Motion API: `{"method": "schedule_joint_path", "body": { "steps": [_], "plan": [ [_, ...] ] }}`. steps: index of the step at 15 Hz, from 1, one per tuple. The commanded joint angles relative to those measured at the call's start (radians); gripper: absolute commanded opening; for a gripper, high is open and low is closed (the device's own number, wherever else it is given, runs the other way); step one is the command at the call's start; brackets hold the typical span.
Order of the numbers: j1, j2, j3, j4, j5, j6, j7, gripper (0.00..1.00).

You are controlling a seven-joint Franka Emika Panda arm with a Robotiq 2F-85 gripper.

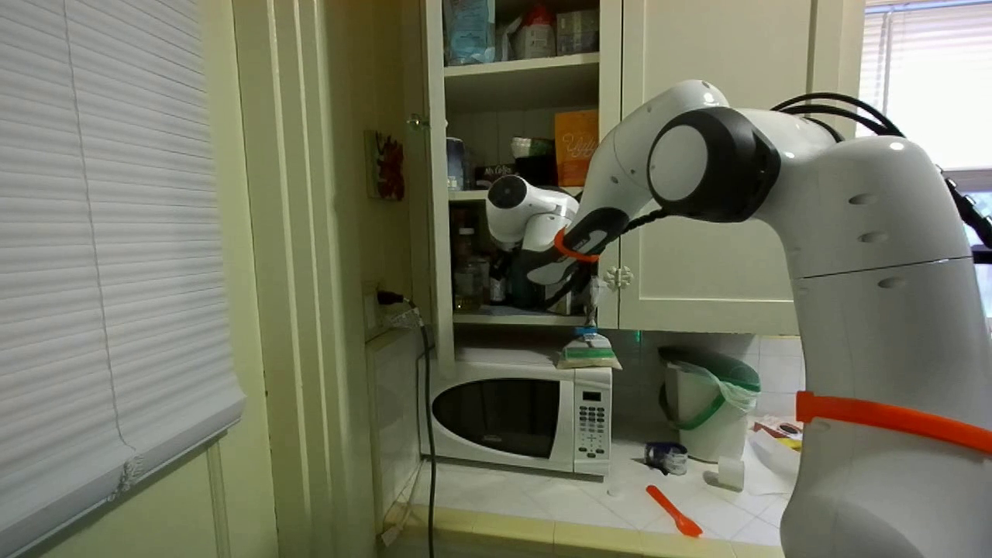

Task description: Remove the cup from the cupboard

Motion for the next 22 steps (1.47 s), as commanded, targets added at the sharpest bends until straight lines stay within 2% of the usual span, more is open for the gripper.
{"method": "schedule_joint_path", "body": {
  "steps": [1,2,5,13,15,22],
  "plan": [
    [-0.008,0.005,0.017,0.016,0.122,-0.062,-0.090,1.00],
    [-0.007,0.009,0.020,0.023,0.150,-0.081,-0.111,0.98],
    [0.012,0.019,0.004,0.048,0.233,-0.129,-0.181,0.68],
    [0.027,0.023,0.002,0.093,0.338,-0.209,-0.298,0.05],
    [0.031,0.018,0.006,0.090,0.365,-0.235,-0.331,0.00],
    [0.043,0.023,0.007,0.087,0.444,-0.306,-0.394,0.01]
  ]
}}
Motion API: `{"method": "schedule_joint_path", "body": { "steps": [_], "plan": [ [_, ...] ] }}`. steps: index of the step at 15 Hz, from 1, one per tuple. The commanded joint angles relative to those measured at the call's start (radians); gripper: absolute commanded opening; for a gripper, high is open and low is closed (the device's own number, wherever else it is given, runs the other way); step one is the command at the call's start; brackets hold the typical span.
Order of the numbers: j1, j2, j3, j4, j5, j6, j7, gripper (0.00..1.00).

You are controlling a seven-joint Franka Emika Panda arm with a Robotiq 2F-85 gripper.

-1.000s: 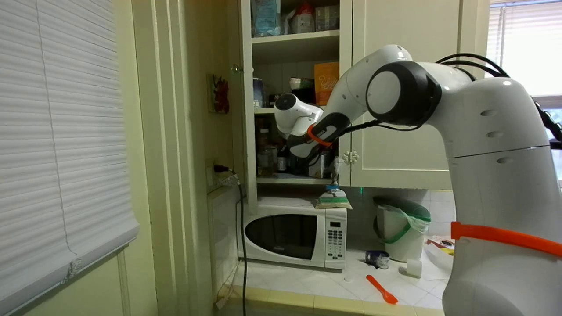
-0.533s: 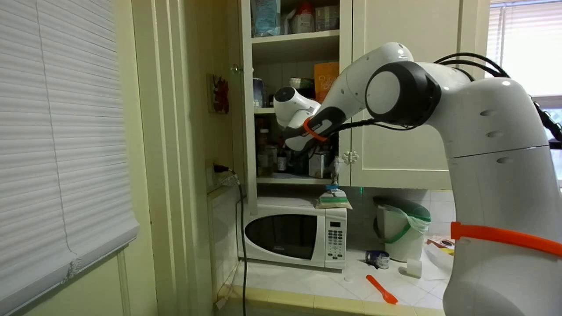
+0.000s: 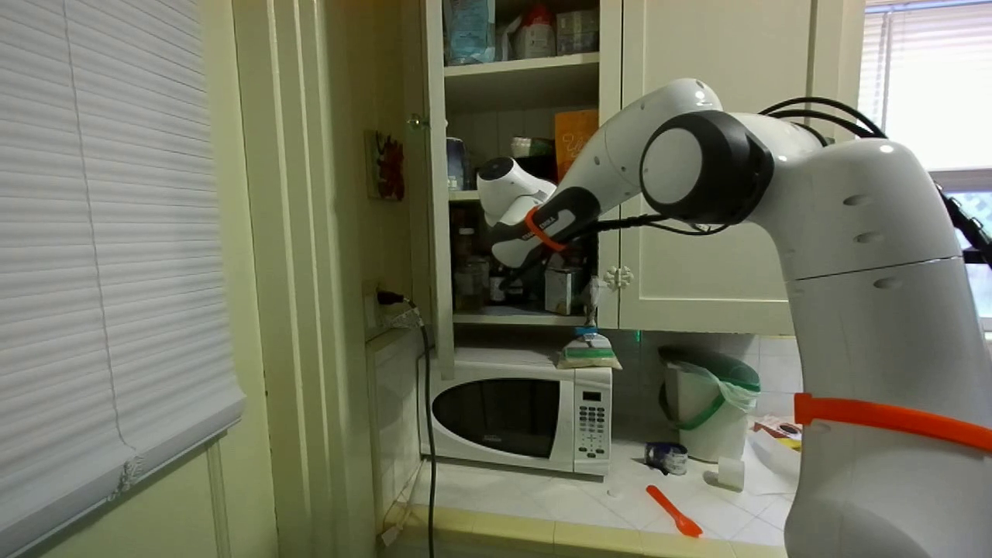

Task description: Remove the cup from the cupboard

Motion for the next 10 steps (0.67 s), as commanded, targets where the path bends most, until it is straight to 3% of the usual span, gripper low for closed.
{"method": "schedule_joint_path", "body": {
  "steps": [1,10],
  "plan": [
    [0.009,0.002,-0.007,0.013,0.051,-0.041,-0.055,0.01],
    [0.011,-0.052,0.005,-0.023,0.168,-0.017,-0.097,0.01]
  ]
}}
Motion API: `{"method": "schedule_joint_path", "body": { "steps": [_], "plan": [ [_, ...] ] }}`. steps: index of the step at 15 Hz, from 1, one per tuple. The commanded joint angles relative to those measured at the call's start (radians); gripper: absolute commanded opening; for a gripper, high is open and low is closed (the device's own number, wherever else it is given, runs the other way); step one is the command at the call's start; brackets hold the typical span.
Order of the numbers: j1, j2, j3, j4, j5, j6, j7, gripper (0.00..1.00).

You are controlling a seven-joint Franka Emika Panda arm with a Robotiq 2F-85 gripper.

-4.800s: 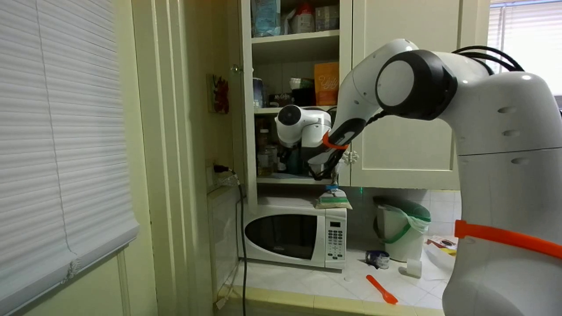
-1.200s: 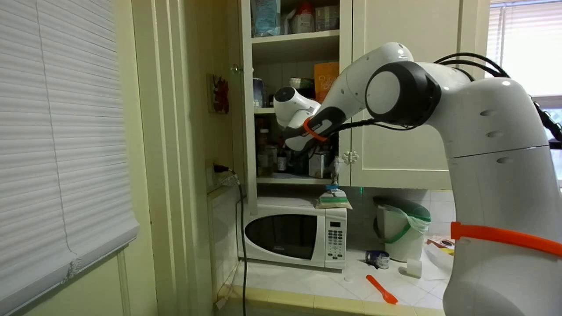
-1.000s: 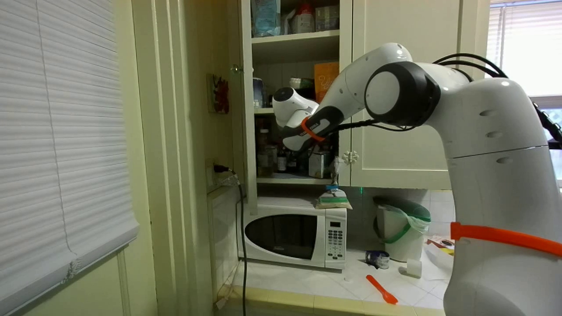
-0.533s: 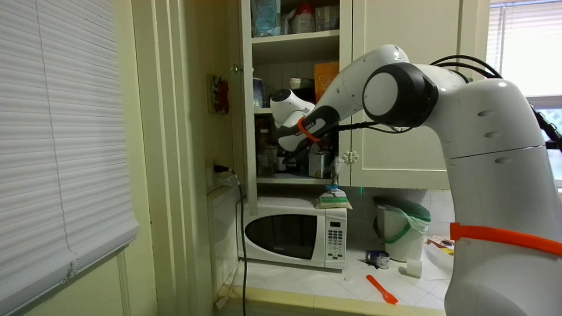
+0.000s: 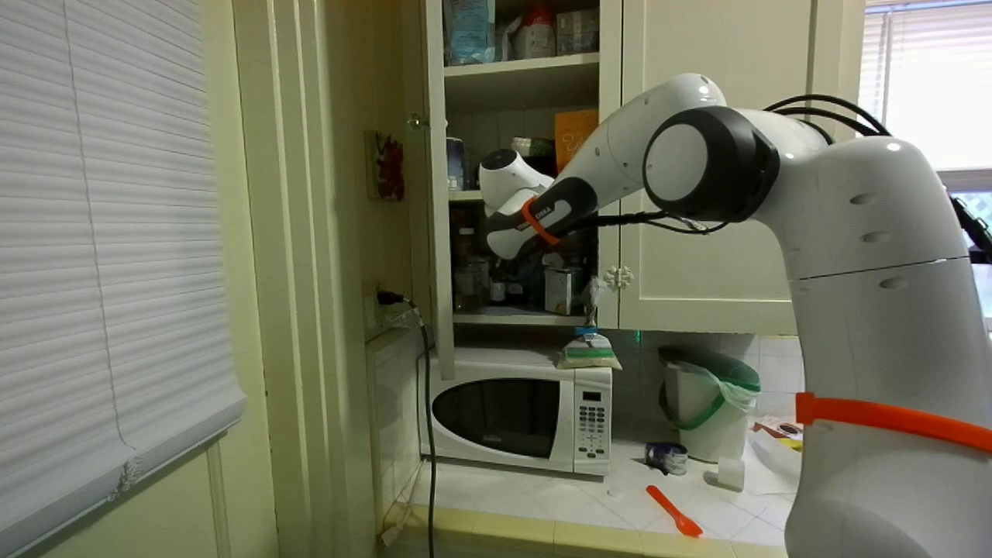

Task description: Remove the cup from the cupboard

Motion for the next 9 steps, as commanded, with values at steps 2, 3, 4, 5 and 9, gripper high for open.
{"method": "schedule_joint_path", "body": {
  "steps": [2,3,4,5,9],
  "plan": [
    [0.011,-0.049,0.004,-0.028,0.092,-0.009,-0.058,0.01],
    [0.012,-0.055,0.006,-0.030,0.109,-0.009,-0.067,0.01],
    [0.012,-0.061,0.009,-0.034,0.132,-0.008,-0.077,0.01],
    [0.013,-0.066,0.011,-0.035,0.149,-0.009,-0.086,0.01],
    [0.012,-0.082,0.015,-0.037,0.236,-0.015,-0.128,0.01]
  ]
}}
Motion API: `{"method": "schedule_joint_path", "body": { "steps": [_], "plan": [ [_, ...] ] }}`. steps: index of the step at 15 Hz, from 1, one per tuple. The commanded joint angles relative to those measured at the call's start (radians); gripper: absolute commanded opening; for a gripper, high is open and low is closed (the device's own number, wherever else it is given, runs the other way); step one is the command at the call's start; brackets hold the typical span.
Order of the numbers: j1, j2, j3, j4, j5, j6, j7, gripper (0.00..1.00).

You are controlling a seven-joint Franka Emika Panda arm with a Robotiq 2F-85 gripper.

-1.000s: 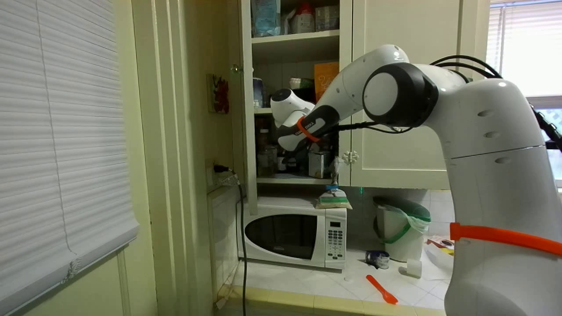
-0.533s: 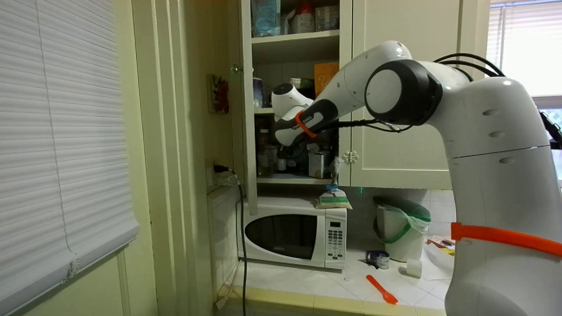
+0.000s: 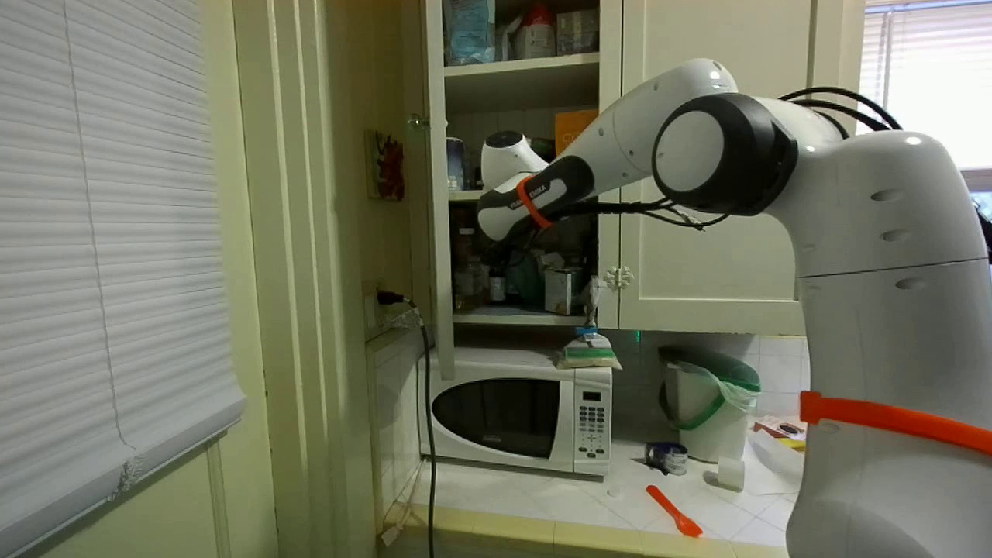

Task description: Remove the cup from the cupboard

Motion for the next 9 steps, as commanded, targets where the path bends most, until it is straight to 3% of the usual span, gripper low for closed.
{"method": "schedule_joint_path", "body": {
  "steps": [1,9],
  "plan": [
    [0.001,-0.041,0.002,-0.032,0.101,-0.017,-0.066,0.01],
    [-0.010,-0.063,0.012,-0.026,0.306,-0.050,-0.163,0.01]
  ]
}}
